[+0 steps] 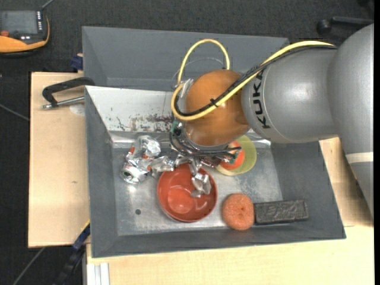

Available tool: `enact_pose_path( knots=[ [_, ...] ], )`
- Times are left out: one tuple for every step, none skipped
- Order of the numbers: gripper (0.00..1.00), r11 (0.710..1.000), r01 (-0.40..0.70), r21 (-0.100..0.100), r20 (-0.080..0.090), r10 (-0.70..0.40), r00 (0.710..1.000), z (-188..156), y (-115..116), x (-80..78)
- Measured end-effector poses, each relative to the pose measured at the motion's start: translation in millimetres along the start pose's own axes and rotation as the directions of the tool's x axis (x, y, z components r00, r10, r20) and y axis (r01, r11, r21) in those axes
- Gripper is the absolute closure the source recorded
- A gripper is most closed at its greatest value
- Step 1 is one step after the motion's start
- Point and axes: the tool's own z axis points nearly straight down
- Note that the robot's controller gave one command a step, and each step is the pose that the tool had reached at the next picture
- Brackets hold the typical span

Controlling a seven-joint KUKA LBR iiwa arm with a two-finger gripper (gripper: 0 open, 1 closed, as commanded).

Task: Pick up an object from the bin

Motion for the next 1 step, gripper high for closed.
enact_pose_path(
  knots=[
    [1.0, 1.0, 0.004, -0.002, 0.005, -0.004, 1.0, -2.2, 2.9, -4.7]
  ],
)
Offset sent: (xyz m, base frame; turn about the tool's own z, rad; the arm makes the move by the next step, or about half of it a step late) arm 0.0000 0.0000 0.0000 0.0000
